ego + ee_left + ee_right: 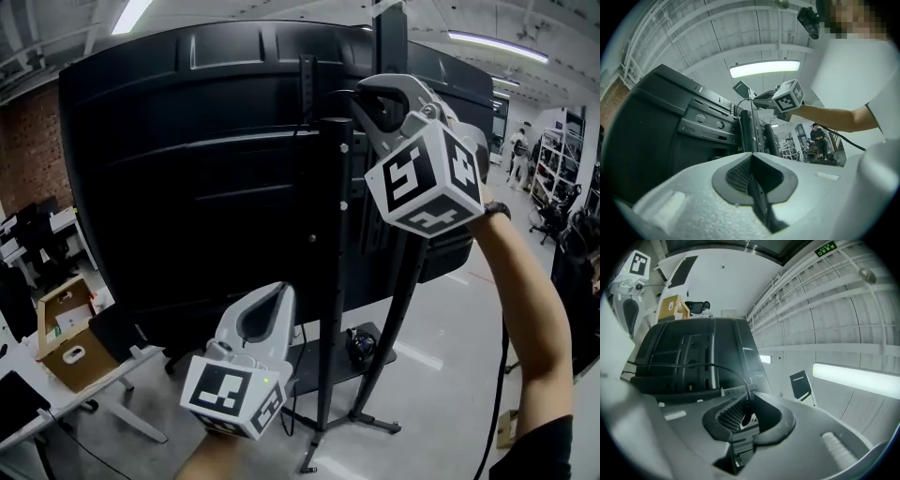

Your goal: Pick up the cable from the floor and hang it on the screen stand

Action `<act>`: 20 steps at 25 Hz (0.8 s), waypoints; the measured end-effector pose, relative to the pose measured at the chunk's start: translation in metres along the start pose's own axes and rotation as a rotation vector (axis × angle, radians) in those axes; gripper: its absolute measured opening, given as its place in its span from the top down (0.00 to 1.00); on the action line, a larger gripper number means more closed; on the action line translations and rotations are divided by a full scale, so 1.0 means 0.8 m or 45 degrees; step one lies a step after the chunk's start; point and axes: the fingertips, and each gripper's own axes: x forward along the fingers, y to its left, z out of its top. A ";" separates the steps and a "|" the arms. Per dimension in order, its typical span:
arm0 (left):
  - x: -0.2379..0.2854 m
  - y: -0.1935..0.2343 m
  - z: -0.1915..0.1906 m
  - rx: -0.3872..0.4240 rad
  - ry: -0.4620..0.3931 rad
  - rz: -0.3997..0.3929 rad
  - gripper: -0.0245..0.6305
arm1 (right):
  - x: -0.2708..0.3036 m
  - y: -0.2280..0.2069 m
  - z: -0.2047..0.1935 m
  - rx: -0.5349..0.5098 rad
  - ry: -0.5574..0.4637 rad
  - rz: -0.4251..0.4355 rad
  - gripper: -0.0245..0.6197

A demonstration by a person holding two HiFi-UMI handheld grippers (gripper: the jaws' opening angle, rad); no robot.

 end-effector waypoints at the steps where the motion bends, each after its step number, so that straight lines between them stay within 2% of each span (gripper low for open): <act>1: 0.005 0.004 0.002 0.008 -0.009 -0.013 0.97 | 0.007 -0.002 -0.004 -0.005 0.014 -0.003 0.88; 12: 0.050 0.017 0.020 0.014 -0.070 -0.153 0.96 | 0.050 -0.006 -0.075 -0.099 0.235 -0.025 0.88; 20: 0.085 -0.017 0.013 0.002 -0.086 -0.213 0.96 | 0.038 -0.024 -0.115 -0.120 0.244 -0.060 0.88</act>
